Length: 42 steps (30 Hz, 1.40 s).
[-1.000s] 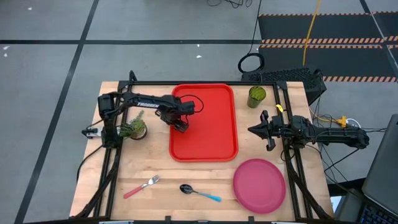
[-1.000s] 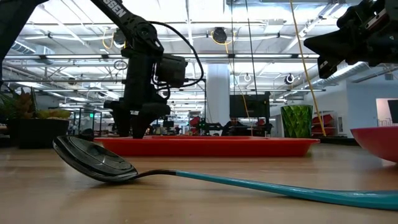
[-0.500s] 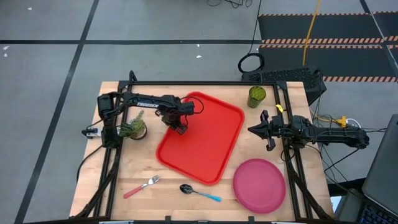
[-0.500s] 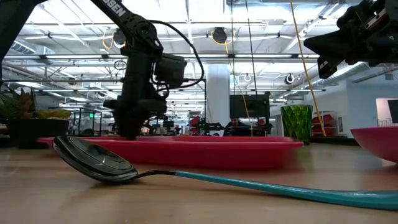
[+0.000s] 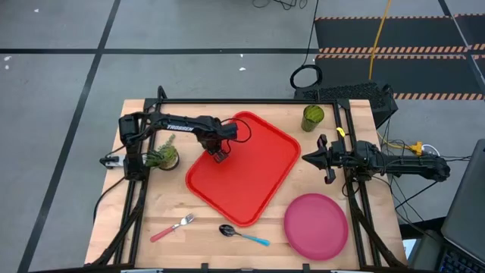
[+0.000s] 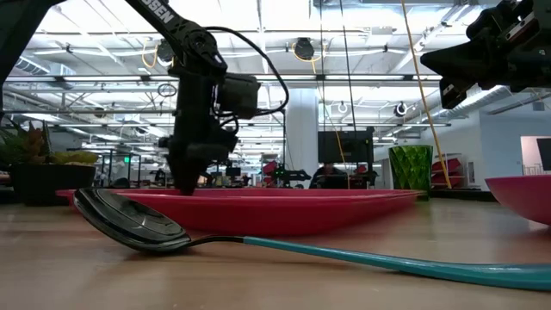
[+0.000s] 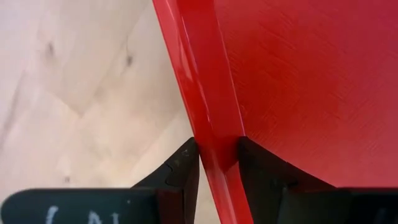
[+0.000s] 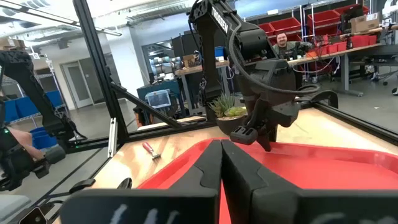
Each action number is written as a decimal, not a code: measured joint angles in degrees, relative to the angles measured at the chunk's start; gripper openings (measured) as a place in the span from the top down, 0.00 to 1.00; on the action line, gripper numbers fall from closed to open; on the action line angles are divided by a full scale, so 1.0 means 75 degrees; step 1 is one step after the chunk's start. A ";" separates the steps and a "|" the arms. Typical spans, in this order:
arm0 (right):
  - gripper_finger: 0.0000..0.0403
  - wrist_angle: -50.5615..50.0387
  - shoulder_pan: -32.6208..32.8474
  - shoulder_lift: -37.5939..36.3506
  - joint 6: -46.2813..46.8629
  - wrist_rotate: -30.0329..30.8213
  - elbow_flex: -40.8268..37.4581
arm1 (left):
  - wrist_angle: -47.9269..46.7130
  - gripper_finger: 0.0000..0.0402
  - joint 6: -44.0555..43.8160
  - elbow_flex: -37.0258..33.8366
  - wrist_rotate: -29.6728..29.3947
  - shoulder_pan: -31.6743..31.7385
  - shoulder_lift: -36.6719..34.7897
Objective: Pick and place plate/cup/fork/spoon on tray
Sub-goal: Prepare the red tray
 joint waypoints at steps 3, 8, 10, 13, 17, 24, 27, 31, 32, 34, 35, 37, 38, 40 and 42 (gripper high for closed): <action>1.00 -0.0001 0.0000 -0.0001 -0.0001 0.0000 -0.0001 | 0.0258 0.74 0.0274 0.0000 -0.0103 0.0000 0.0003; 1.00 0.0000 0.0001 -0.0002 -0.0001 0.0000 0.0001 | 0.0603 0.74 0.0827 0.0000 -0.0135 0.0065 0.0003; 1.00 0.0000 0.0002 0.0000 0.0001 0.0000 0.0001 | 0.0753 0.74 0.1239 0.0000 -0.0137 0.0085 0.0006; 1.00 -0.0003 -0.0001 0.0000 -0.0001 0.0000 0.0000 | 0.0977 0.74 0.2015 0.0000 -0.0131 0.0090 0.0009; 1.00 -0.0002 -0.0001 0.0000 -0.0001 0.0000 -0.0001 | 0.1211 0.74 0.2901 0.0000 -0.0103 0.0087 0.0012; 1.00 -0.0003 0.0000 0.0000 -0.0001 0.0000 -0.0002 | 0.1688 0.74 0.3366 -0.0009 -0.0269 0.0138 0.0026; 1.00 -0.0003 0.0001 0.0000 0.0001 0.0000 0.0001 | 0.1942 0.74 0.3704 -0.0012 -0.0400 0.0195 0.0035; 1.00 -0.0003 -0.0001 -0.0001 -0.0063 0.0000 0.0000 | 0.2290 0.74 0.4391 -0.0020 -0.0450 0.0261 0.0042; 1.00 -0.0003 -0.0001 0.0000 -0.0088 0.0003 0.0001 | 0.2403 0.74 0.4573 -0.0020 -0.0452 0.0269 0.0047; 1.00 -0.0003 -0.0001 -0.0003 -0.0211 0.0002 0.0000 | 0.2619 0.74 0.5015 -0.0023 -0.0455 0.0274 0.0047; 1.00 -0.0003 -0.0001 0.0000 -0.0241 0.0003 0.0000 | 0.2741 0.74 0.5292 -0.0023 -0.0457 0.0274 0.0047; 1.00 -0.0002 0.0000 -0.0001 -0.0260 0.0003 -0.0002 | 0.2997 0.74 0.5814 -0.0023 -0.0473 0.0274 0.0047; 1.00 -0.0003 -0.0001 -0.0001 -0.0261 0.0003 0.0001 | 0.3112 0.75 0.6064 -0.0023 -0.0492 0.0274 0.0045; 1.00 -0.0003 -0.0001 0.0000 -0.0261 0.0003 -0.0001 | 0.3365 0.75 0.6490 -0.0020 -0.0542 0.0271 0.0041; 1.00 -0.0003 0.0001 -0.0003 -0.0261 0.0003 0.0001 | 0.3580 0.75 0.6944 -0.0020 -0.0745 0.0271 0.0038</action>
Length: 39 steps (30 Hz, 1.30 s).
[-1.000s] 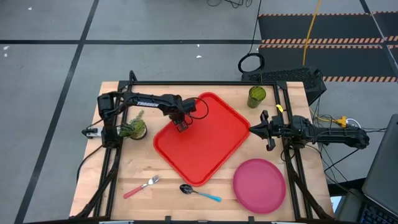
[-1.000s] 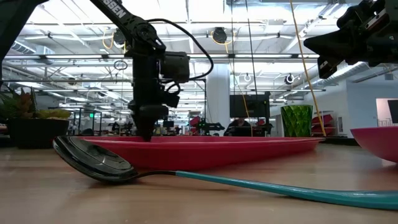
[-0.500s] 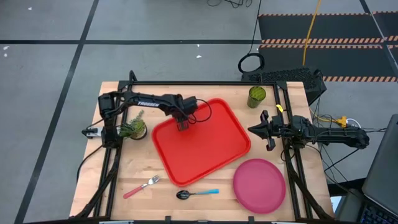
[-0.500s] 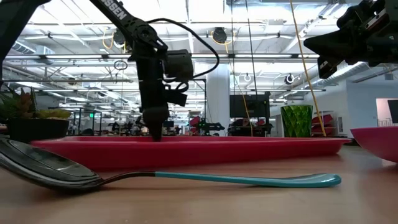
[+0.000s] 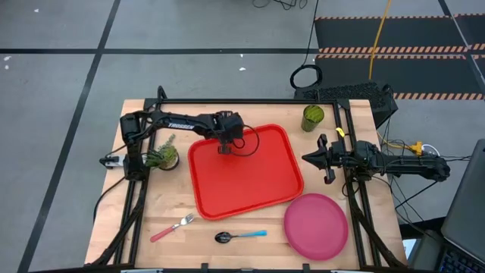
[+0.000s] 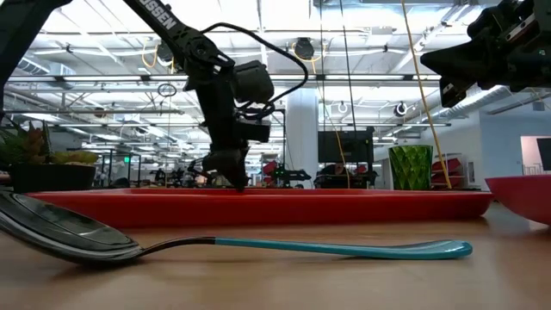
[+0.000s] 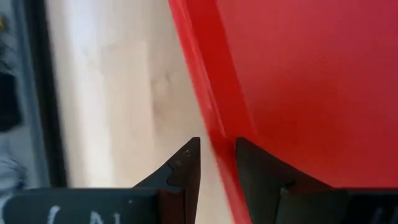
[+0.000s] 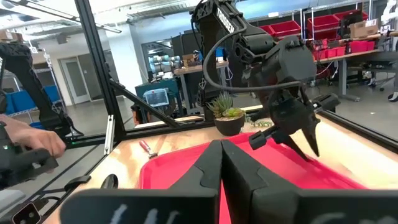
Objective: Pick and place plate/cup/fork/spoon on tray
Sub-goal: Prepare the red tray
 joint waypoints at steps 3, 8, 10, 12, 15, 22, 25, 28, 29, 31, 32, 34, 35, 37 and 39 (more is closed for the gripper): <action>1.00 0.0000 -0.0003 0.0000 0.0000 0.0000 -0.0002 | 0.0282 0.74 0.0576 0.0006 -0.0200 0.0022 -0.0009; 1.00 0.0000 -0.0001 0.0003 0.0000 0.0000 0.0000 | 0.0431 0.74 0.1070 0.0009 -0.0196 0.0044 -0.0012; 1.00 0.0000 0.0000 0.0002 0.0000 0.0000 0.0000 | 0.0382 0.75 0.1050 0.0012 -0.0192 0.0070 -0.0014; 1.00 0.0000 -0.0001 0.0003 0.0000 0.0000 0.0000 | 0.0280 0.77 0.0781 0.0012 -0.0193 0.0125 -0.0017; 1.00 -0.0004 -0.0003 0.0001 0.0000 0.0000 -0.0001 | 0.0076 0.77 0.0375 0.0012 -0.0344 0.0139 -0.0036; 1.00 -0.0156 -0.0001 0.0003 0.0000 -0.0003 -0.0001 | -0.0421 0.77 -0.0311 0.0017 -0.0876 0.0050 -0.0652; 1.00 -0.0235 -0.0002 0.0034 0.0000 0.0003 0.0000 | -0.0456 0.77 -0.1462 0.0020 -0.0877 0.0035 -0.1101; 1.00 -0.0259 -0.0003 0.0054 0.0000 0.0003 0.0000 | -0.0628 0.74 -0.2747 0.0020 0.0080 0.0216 -0.1504; 1.00 -0.0257 -0.0003 0.0055 0.0000 0.0003 0.0000 | -0.0635 0.73 -0.3185 0.0023 0.0676 0.0333 -0.1576; 1.00 -0.0203 -0.0003 0.0057 0.0000 0.0004 -0.0002 | -0.0719 0.71 -0.3986 0.0026 0.1969 0.0650 -0.1657; 1.00 -0.0188 -0.0003 0.0055 0.0000 0.0009 0.0000 | -0.0834 0.70 -0.4253 0.0026 0.2616 0.0816 -0.1661; 1.00 -0.0153 -0.0003 0.0058 0.0001 0.0015 -0.0001 | -0.0956 0.67 -0.4566 0.0026 0.3550 0.1136 -0.1661; 1.00 -0.0113 -0.0003 0.0058 0.0025 0.0015 0.0000 | -0.1030 0.66 -0.4603 0.0026 0.3805 0.1270 -0.1661; 1.00 -0.0092 -0.0003 0.0055 0.0046 0.0012 0.0000 | -0.1216 0.64 -0.4329 0.0026 0.3977 0.1472 -0.1664; 1.00 -0.0099 -0.0003 0.0058 0.0055 0.0012 -0.0001 | -0.1396 0.64 -0.3954 0.0026 0.3853 0.1594 -0.1664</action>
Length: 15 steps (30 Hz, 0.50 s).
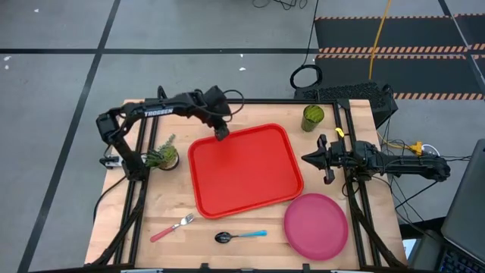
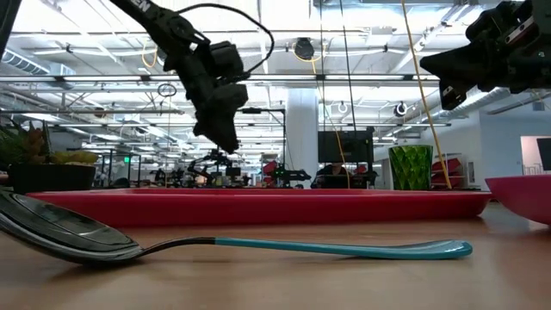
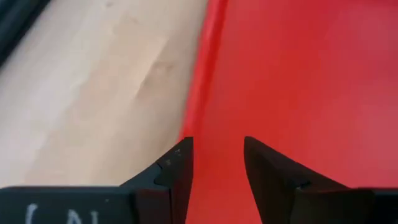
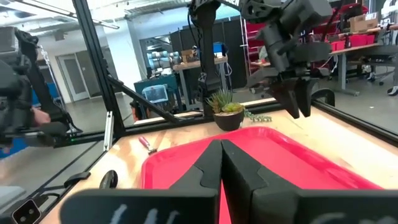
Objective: Pick and place plate/cup/fork/spoon on tray
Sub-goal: Prepare the red tray
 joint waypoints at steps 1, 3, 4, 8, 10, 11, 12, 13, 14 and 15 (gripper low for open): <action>1.00 0.0000 0.0000 -0.0001 0.0000 0.0000 0.0000 | -0.0116 0.64 0.0126 0.0000 -0.0090 0.0043 0.0000; 1.00 0.0000 0.0000 0.0000 0.0000 0.0000 0.0001 | -0.0384 0.64 0.0414 0.0000 -0.0170 0.0104 0.0027; 1.00 0.0000 0.0000 -0.0003 0.0000 0.0000 -0.0002 | -0.0467 0.64 0.0532 0.0000 -0.0180 0.0117 0.0097; 1.00 -0.0003 0.0000 0.0000 -0.0089 0.0000 0.0001 | -0.0841 0.64 0.0831 -0.0003 -0.0392 0.0123 0.0471; 1.00 -0.0003 0.0000 0.0000 -0.0153 -0.0003 0.0000 | -0.0906 0.64 0.0948 0.0000 -0.0420 0.0123 0.0756; 1.00 -0.0003 0.0000 0.0000 -0.0173 0.0000 0.0001 | -0.0973 0.64 0.1006 -0.0002 -0.0421 0.0123 0.0922; 1.00 -0.0003 0.0000 0.0000 -0.0195 -0.0003 0.0001 | -0.0998 0.64 0.1039 -0.0013 -0.0442 0.0123 0.1059; 1.00 -0.0006 0.0000 0.0000 -0.0193 -0.0003 -0.0002 | -0.0982 0.64 0.1080 -0.0015 -0.0498 0.0121 0.1157; 1.00 -0.0006 0.0000 0.0000 -0.0193 -0.0003 0.0001 | -0.0941 0.64 0.1084 -0.0013 -0.0558 0.0121 0.1217; 1.00 -0.0008 0.0000 0.0000 -0.0195 -0.0003 0.0001 | -0.0914 0.64 0.1105 -0.0010 -0.0609 0.0123 0.1264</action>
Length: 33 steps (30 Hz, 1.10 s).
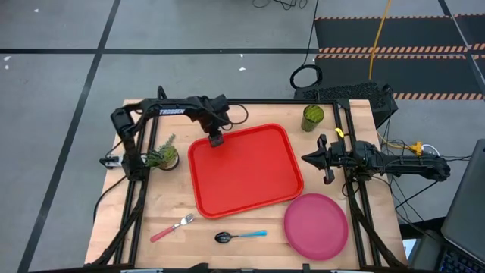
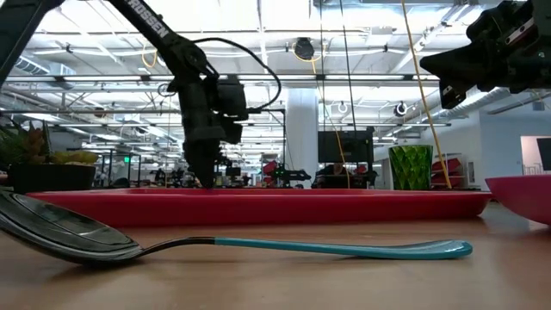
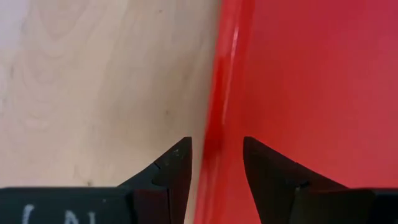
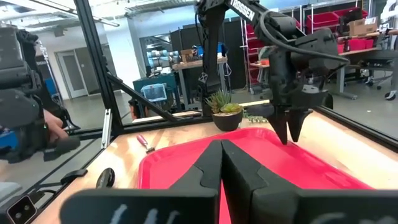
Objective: Pick and place plate/cup/fork/spoon on tray
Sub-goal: Prepare the red tray
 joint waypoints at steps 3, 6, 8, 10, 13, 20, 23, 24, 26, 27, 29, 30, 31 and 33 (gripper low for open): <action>1.00 -0.0003 0.0000 0.0000 0.0000 0.0000 -0.0003 | 0.0088 0.64 0.0110 0.0002 -0.0074 0.0000 0.0082; 1.00 -0.0012 0.0000 0.0000 -0.0029 -0.0003 0.0000 | 0.0239 0.64 0.0191 0.0007 -0.0160 0.0000 0.0080; 1.00 -0.0037 0.0000 0.0000 -0.0029 -0.0001 0.0000 | 0.0278 0.64 0.0314 0.0007 -0.0233 -0.0001 0.0104; 1.00 -0.0079 0.0000 0.0000 -0.0029 -0.0003 -0.0002 | 0.0333 0.64 0.0464 0.0010 -0.0316 -0.0008 0.0159; 1.00 -0.0166 0.0000 0.0000 -0.0025 -0.0003 -0.0001 | 0.0330 0.64 0.0538 0.0010 -0.0344 -0.0003 0.0275; 1.00 -0.0286 0.0000 0.0000 -0.0009 0.0000 0.0000 | 0.0439 0.64 0.0908 0.0010 -0.0675 -0.0006 0.0356; 1.00 -0.0289 0.0000 0.0003 -0.0006 0.0000 0.0000 | 0.0595 0.68 0.1149 0.0010 -0.0843 0.0003 0.0356; 1.00 -0.0289 0.0000 0.0003 -0.0006 0.0000 0.0000 | 0.0599 0.70 0.1262 0.0010 -0.0841 0.0008 0.0358; 1.00 -0.0292 0.0000 0.0003 -0.0006 0.0000 -0.0002 | 0.0623 0.76 0.1447 0.0010 -0.0846 0.0006 0.0359; 1.00 -0.0292 0.0000 0.0003 -0.0006 0.0001 0.0000 | 0.0644 0.80 0.1523 0.0010 -0.0788 0.0009 0.0355; 1.00 -0.0292 0.0000 0.0003 -0.0013 0.0003 0.0000 | 0.0670 0.86 0.1612 0.0019 -0.0681 0.0014 0.0340; 1.00 -0.0292 0.0000 0.0003 -0.0021 0.0003 0.0000 | 0.0695 0.87 0.1649 0.0019 -0.0605 0.0044 0.0336; 1.00 -0.0292 0.0000 0.0003 -0.0023 0.0003 0.0000 | 0.0712 0.87 0.1691 0.0019 -0.0531 0.0074 0.0336; 1.00 -0.0292 0.0000 0.0003 -0.0023 0.0003 0.0000 | 0.0735 0.87 0.1744 0.0019 -0.0399 0.0145 0.0336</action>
